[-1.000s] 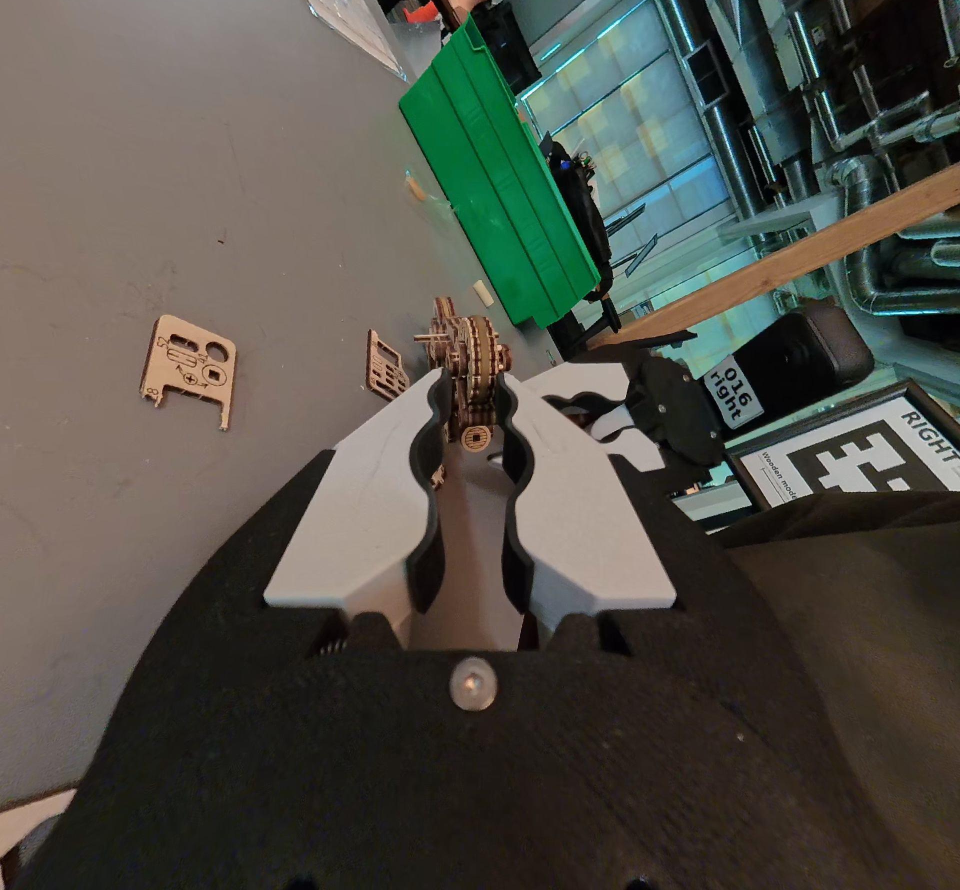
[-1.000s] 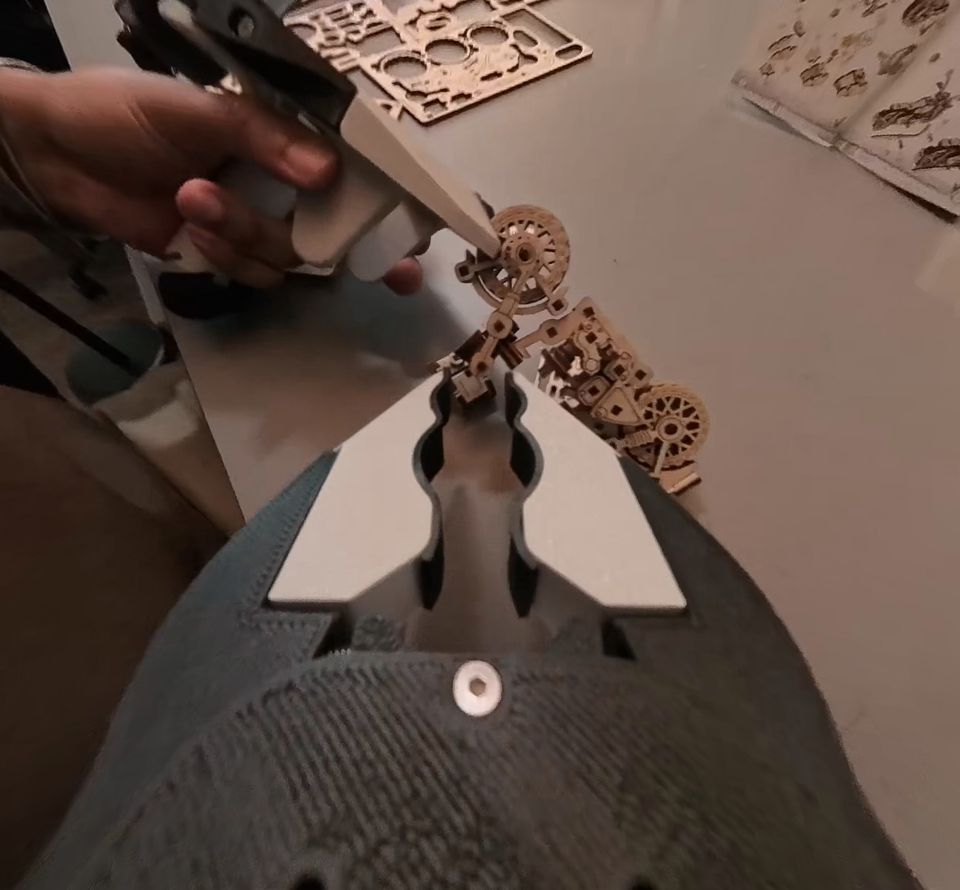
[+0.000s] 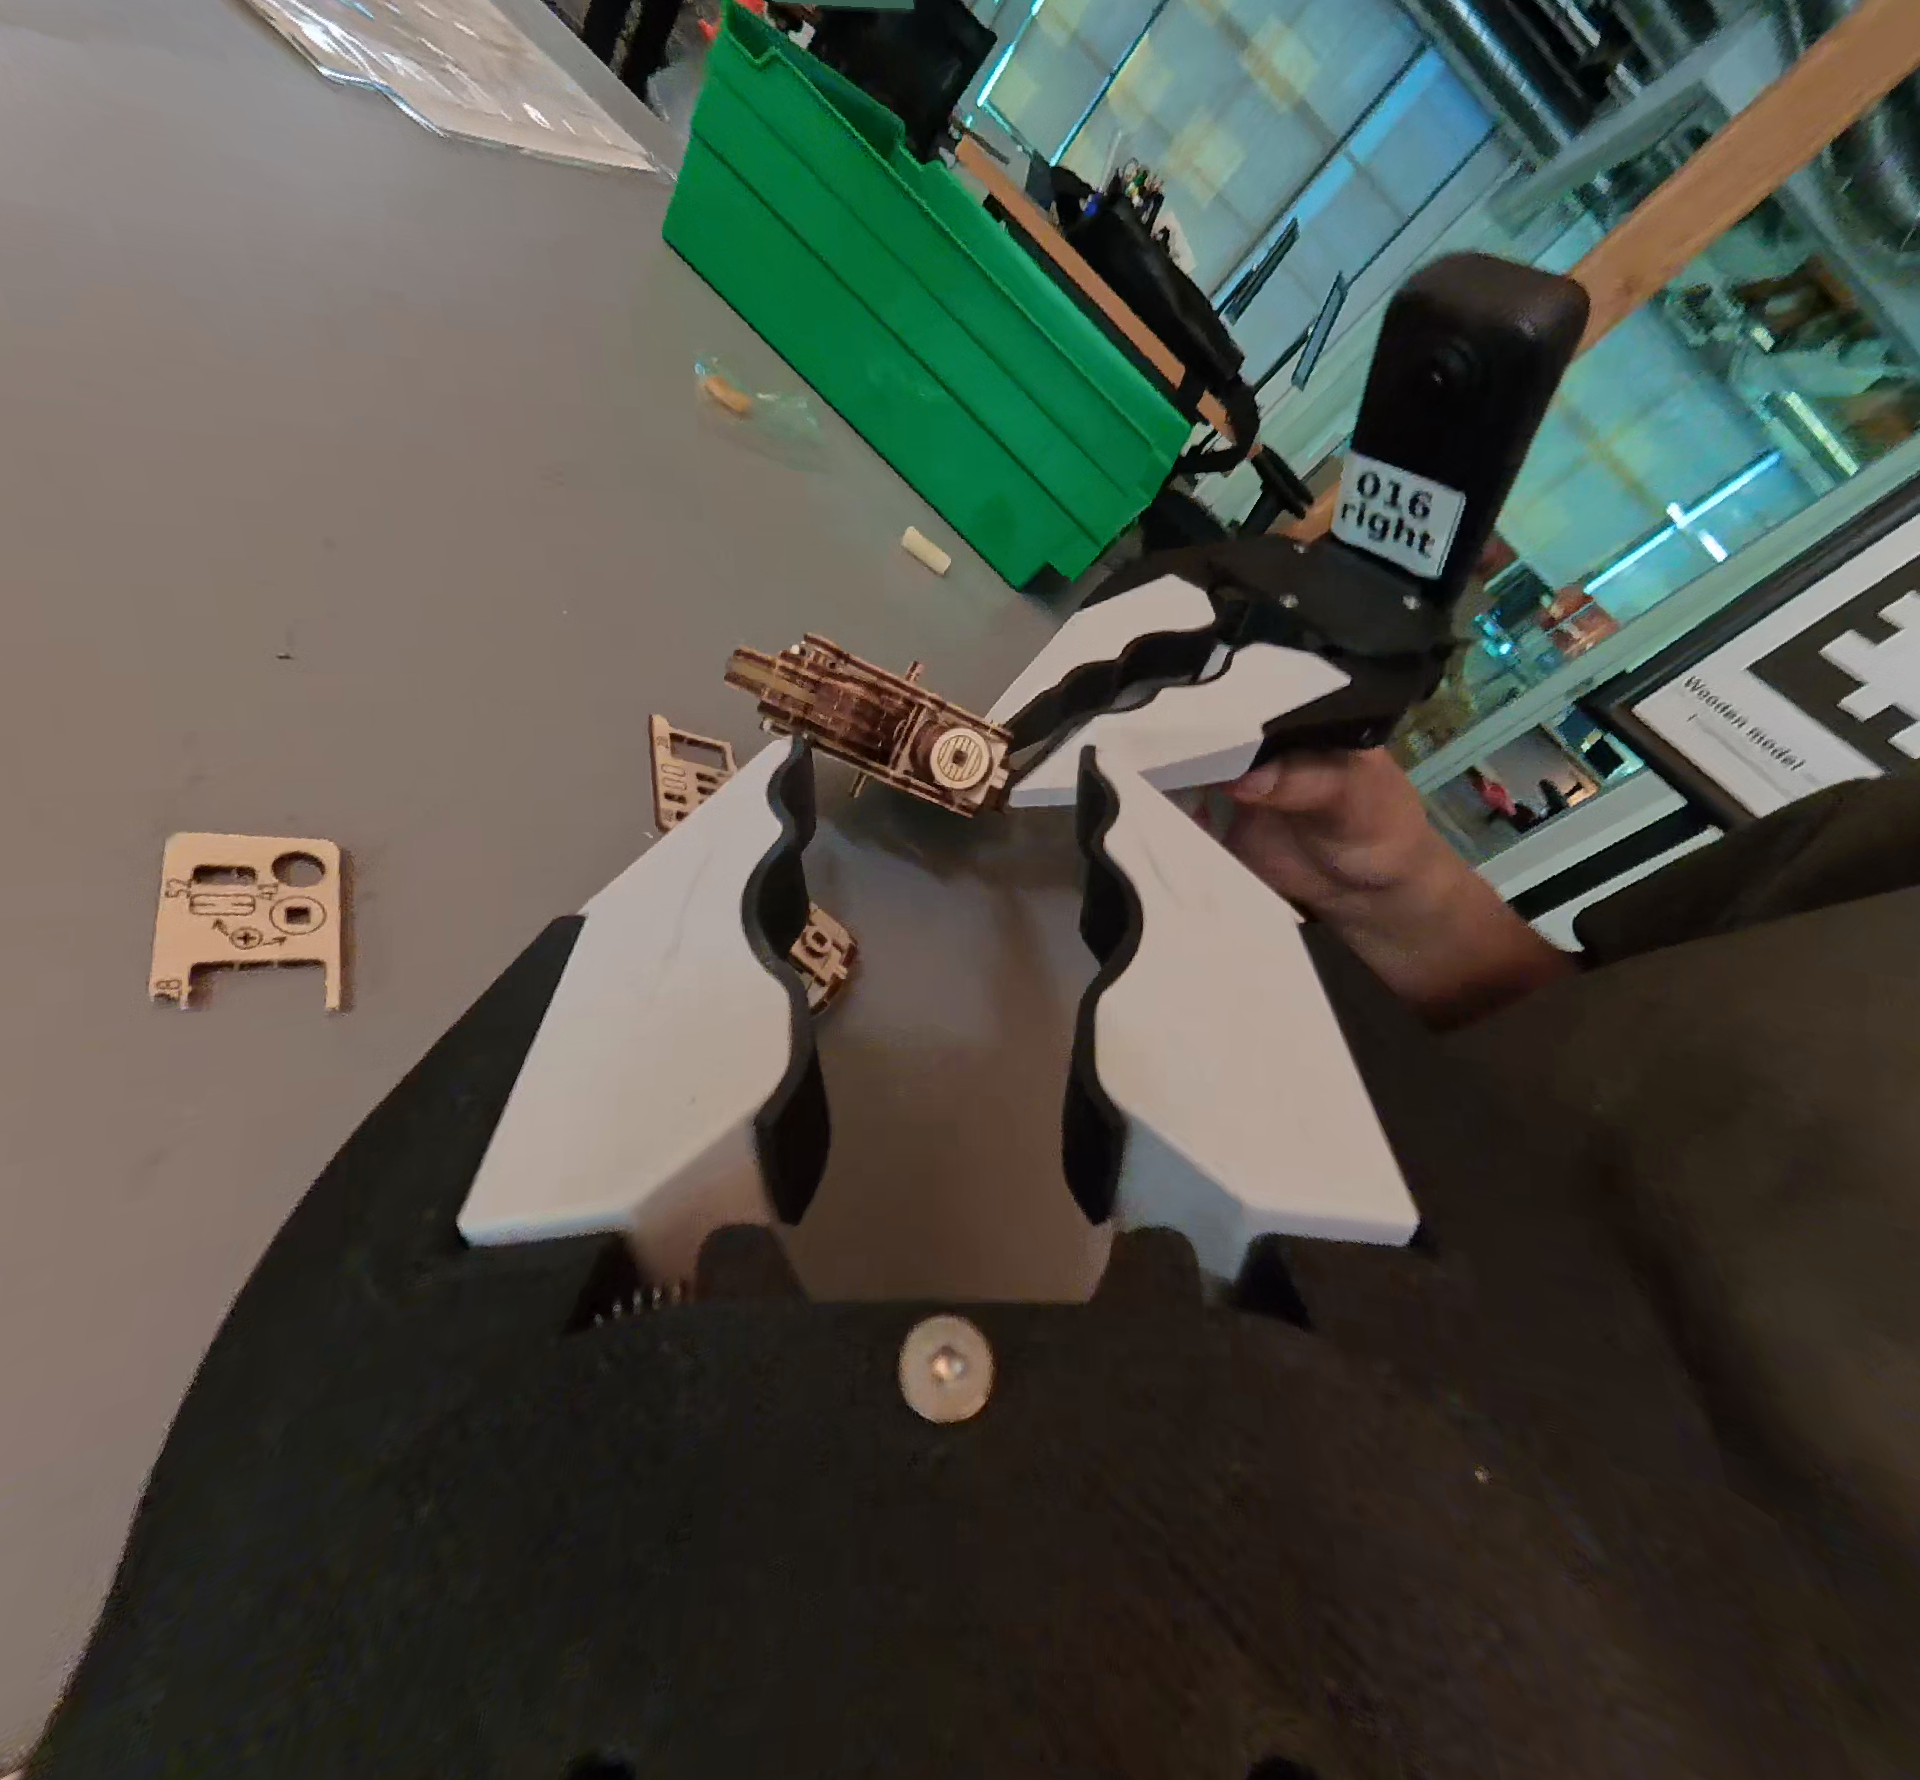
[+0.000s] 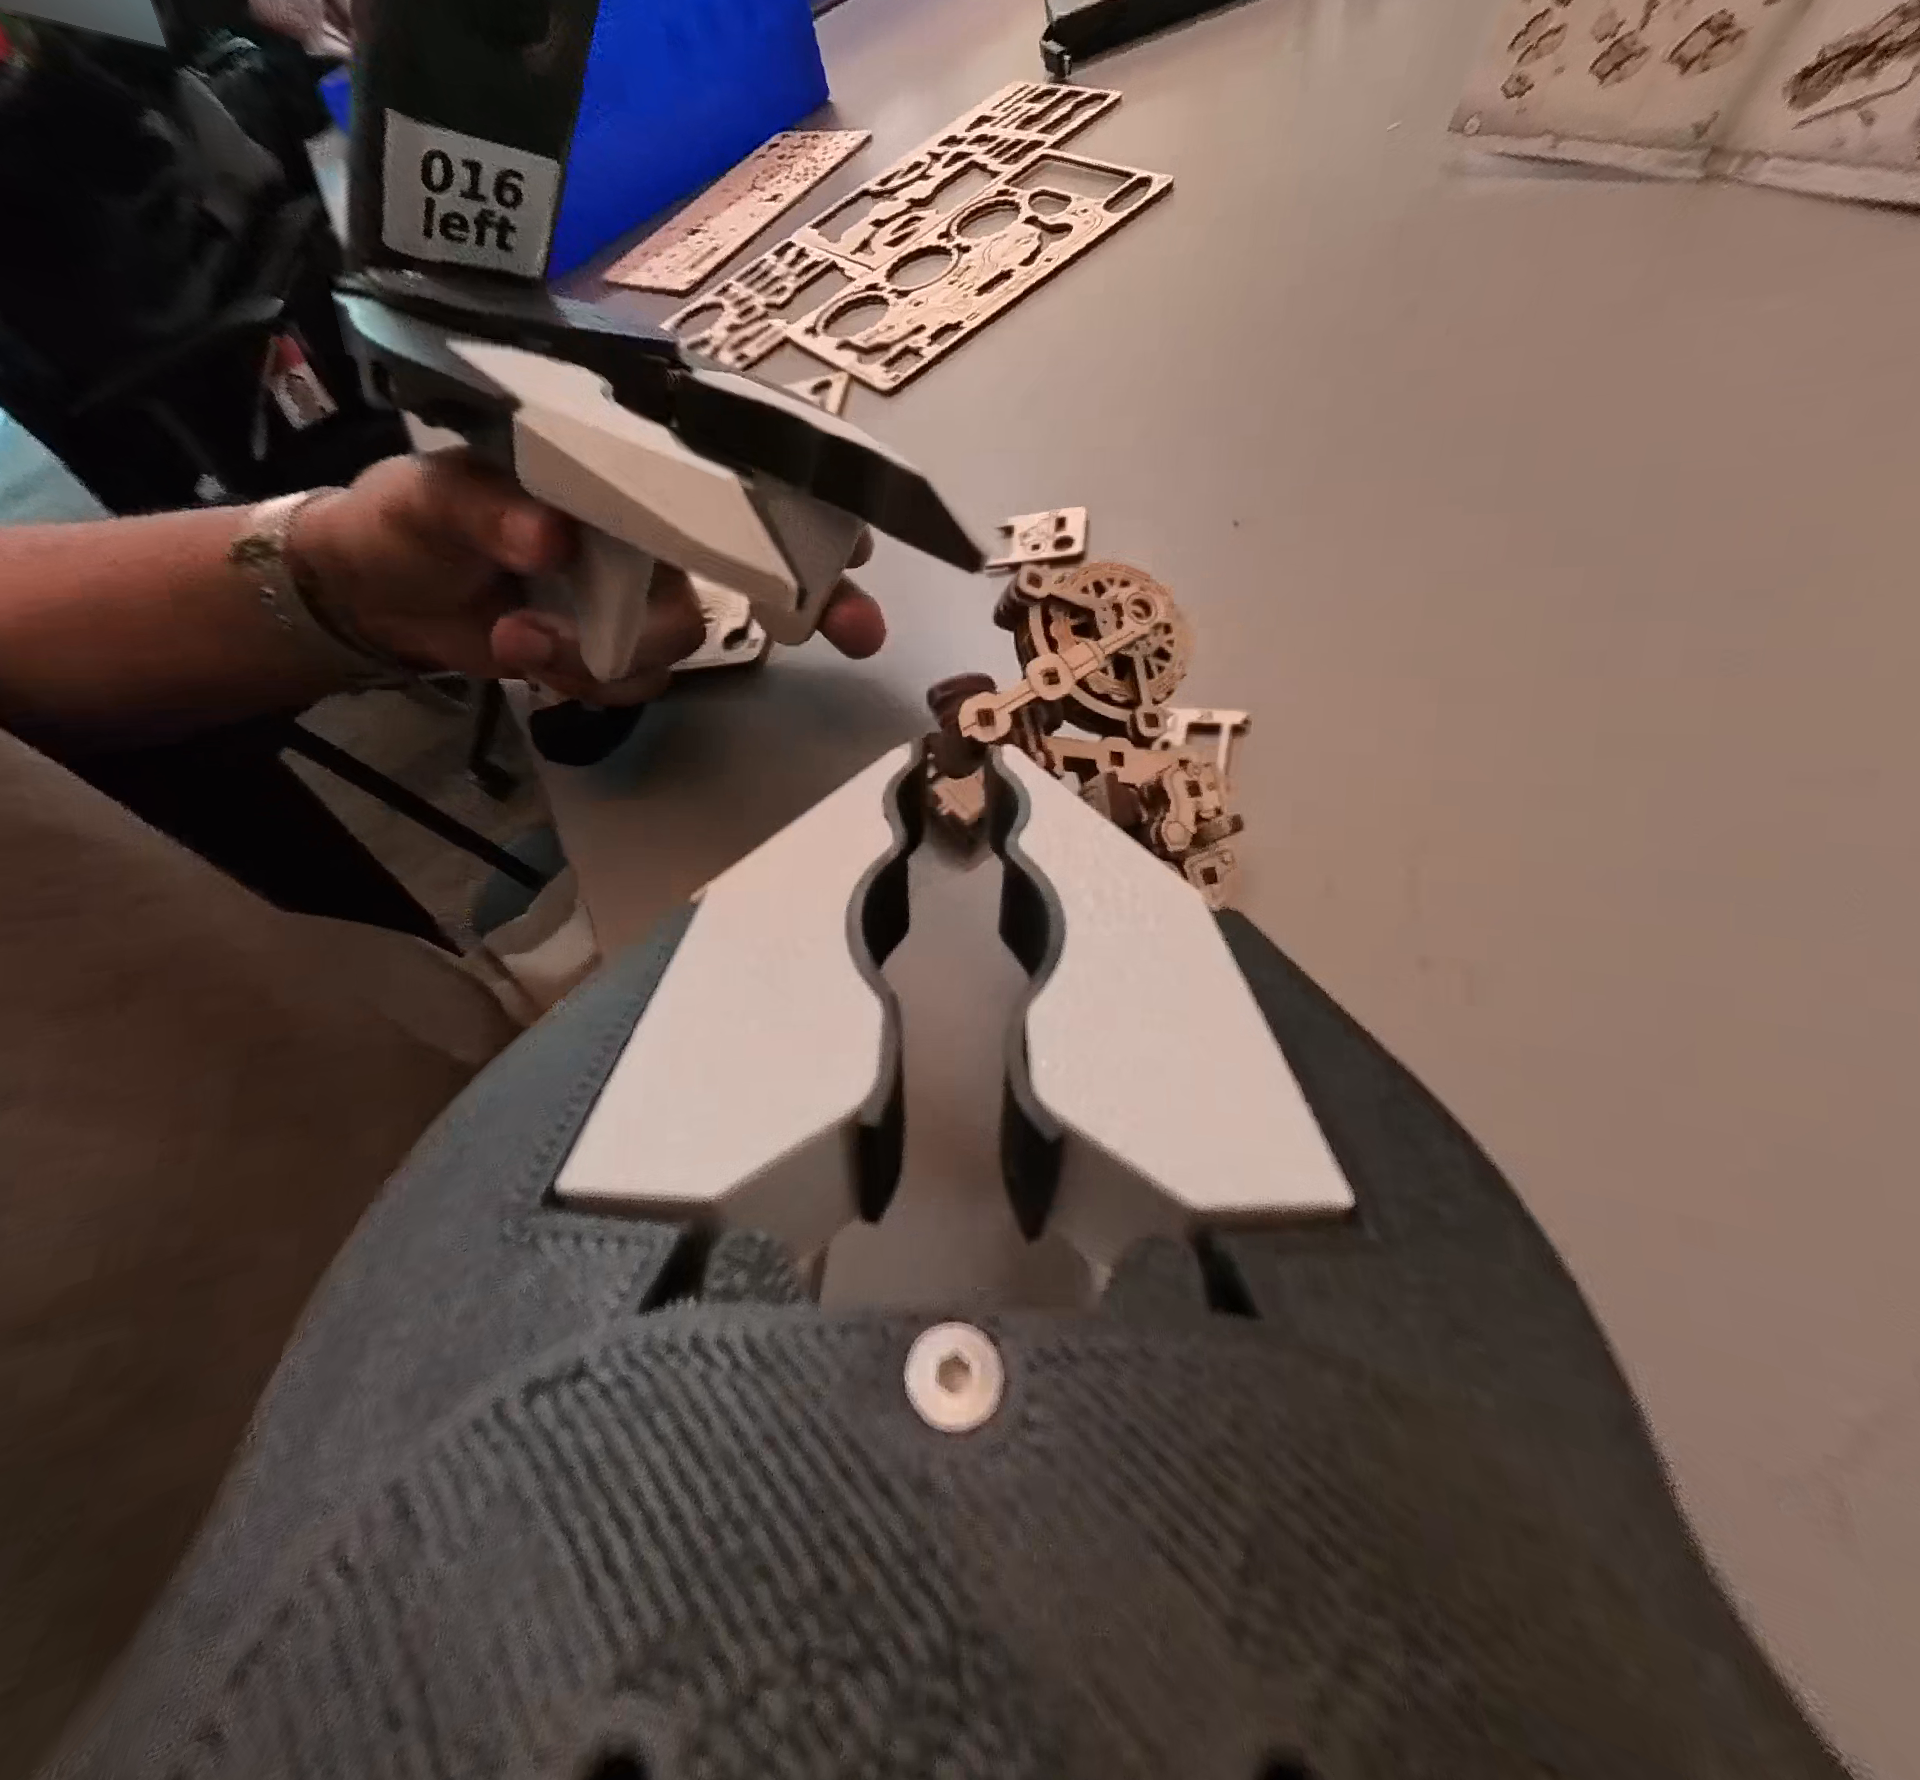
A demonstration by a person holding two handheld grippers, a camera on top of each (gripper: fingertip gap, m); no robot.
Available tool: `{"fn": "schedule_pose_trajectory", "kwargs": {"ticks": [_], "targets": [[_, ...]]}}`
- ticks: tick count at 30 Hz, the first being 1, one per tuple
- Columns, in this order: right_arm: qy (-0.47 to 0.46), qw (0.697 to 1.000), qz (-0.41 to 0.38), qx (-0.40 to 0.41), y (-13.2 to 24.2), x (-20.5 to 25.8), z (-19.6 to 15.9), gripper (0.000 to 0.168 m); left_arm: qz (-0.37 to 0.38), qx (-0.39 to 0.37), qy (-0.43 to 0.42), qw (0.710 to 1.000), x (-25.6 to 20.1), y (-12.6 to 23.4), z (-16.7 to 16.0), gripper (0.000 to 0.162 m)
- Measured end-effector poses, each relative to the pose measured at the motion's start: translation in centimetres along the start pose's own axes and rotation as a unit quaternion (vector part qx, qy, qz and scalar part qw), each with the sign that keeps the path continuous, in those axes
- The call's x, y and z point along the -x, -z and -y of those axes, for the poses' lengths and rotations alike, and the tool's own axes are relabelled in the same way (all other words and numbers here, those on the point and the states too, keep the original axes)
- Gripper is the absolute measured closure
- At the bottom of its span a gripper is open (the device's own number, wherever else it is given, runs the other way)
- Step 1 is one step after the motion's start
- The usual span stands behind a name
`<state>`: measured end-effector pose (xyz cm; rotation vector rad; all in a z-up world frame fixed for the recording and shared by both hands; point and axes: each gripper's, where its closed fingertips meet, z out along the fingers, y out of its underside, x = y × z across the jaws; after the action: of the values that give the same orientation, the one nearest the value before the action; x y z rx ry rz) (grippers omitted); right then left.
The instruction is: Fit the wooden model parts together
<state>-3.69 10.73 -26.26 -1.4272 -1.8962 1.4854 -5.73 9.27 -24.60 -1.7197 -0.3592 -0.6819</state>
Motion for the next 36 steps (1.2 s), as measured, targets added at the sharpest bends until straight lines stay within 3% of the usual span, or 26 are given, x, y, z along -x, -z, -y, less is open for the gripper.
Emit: {"fn": "schedule_pose_trajectory", "kwargs": {"ticks": [7, 10, 16, 19, 24, 27, 32, 36], "targets": [[-0.133, 0.983, 0.123, -0.031, 1.8, 1.1, 0.8, 0.168, 0.032, 0.033, -0.102, 0.994, -0.5, -0.5, -1.1, 0.115], [-0.142, 0.982, 0.122, -0.038, 2.6, 0.2, 0.7, 0.168, 0.039, 0.041, -0.116, 0.992, -0.6, -0.7, -1.4, 0.116], [-0.018, 0.995, 0.084, -0.057, 3.8, 0.0, 1.7, 0.146, 0.043, 0.037, -0.107, 0.993, -0.4, -0.6, -1.2, 0.116], [0.109, 0.994, 0.013, 0.0, 3.4, -0.6, 0.2, 0.132, 0.048, 0.029, -0.102, 0.993, -0.1, -0.4, -0.9, 0.118], [0.259, 0.956, -0.077, 0.116, 2.3, -2.4, -3.2, 0.117, 0.045, 0.012, -0.074, 0.996, 0.3, -0.1, -0.3, 0.12], [0.279, 0.945, -0.095, 0.144, 1.9, -3.0, -4.2, 0.118, 0.039, 0.005, -0.057, 0.998, 0.4, 0.0, -0.1, 0.121], [0.287, 0.939, -0.123, 0.143, 1.8, -3.7, -4.1, 0.138, 0.034, -0.001, -0.052, 0.998, 0.3, 0.0, 0.0, 0.121], [0.272, 0.944, -0.12, 0.141, 2.0, -3.7, -4.0, 0.139, 0.035, -0.011, -0.057, 0.998, 0.2, 0.2, 0.4, 0.121]]}}
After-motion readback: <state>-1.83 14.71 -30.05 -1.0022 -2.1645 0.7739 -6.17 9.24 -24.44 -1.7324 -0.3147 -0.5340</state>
